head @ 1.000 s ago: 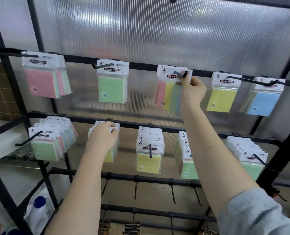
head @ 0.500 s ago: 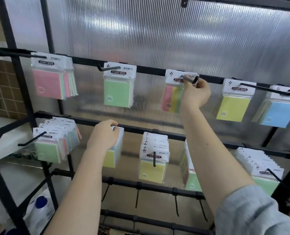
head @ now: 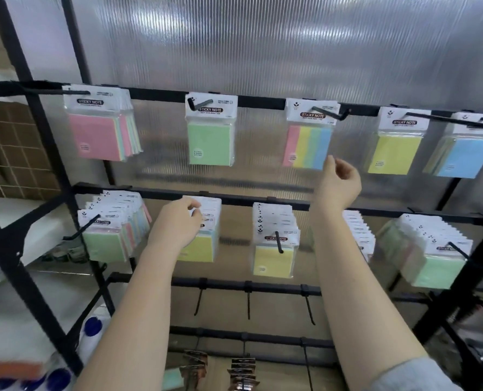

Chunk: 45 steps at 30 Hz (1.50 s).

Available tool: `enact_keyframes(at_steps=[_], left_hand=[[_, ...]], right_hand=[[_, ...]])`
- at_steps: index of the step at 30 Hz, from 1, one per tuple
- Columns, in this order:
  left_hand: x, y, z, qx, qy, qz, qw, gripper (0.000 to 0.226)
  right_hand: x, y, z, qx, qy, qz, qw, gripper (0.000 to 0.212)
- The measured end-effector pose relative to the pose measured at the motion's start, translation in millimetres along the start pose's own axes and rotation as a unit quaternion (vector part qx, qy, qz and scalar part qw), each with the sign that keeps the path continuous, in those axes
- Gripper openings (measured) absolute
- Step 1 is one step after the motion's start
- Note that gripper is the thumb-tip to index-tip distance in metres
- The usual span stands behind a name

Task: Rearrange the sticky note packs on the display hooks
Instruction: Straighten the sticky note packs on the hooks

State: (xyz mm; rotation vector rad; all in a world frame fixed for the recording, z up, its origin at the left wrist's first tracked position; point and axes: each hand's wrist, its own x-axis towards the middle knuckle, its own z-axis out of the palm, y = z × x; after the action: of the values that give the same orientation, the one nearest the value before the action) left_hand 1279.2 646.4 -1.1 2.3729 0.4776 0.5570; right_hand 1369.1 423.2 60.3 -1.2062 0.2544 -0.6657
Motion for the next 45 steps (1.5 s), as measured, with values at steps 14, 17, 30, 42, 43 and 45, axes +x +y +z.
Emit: enact_keyframes(at_steps=[14, 17, 30, 42, 43, 45], left_hand=[[-21, -29, -20, -0.019, -0.015, 0.009, 1.0, 0.025], [-24, -32, -22, -0.016, -0.016, 0.006, 1.0, 0.025], [-36, -52, -30, -0.022, -0.034, 0.015, 0.999, 0.027], [-31, -58, -30, -0.035, -0.029, 0.0, 0.999, 0.025], [-31, -60, -29, -0.038, -0.03, -0.002, 0.999, 0.025], [-31, -62, -27, -0.038, -0.039, -0.002, 0.999, 0.025]], right_hand=[[-64, 83, -68, -0.15, -0.1, 0.125, 0.976, 0.043], [-76, 87, -73, -0.168, -0.113, 0.121, 0.972, 0.044], [-89, 100, -74, -0.189, -0.083, 0.097, 0.974, 0.039], [-99, 100, -68, -0.221, -0.101, 0.059, 0.968, 0.024], [-101, 99, -68, -0.222, -0.108, 0.057, 0.967, 0.028], [-106, 98, -70, -0.22, -0.107, 0.052, 0.968, 0.032]])
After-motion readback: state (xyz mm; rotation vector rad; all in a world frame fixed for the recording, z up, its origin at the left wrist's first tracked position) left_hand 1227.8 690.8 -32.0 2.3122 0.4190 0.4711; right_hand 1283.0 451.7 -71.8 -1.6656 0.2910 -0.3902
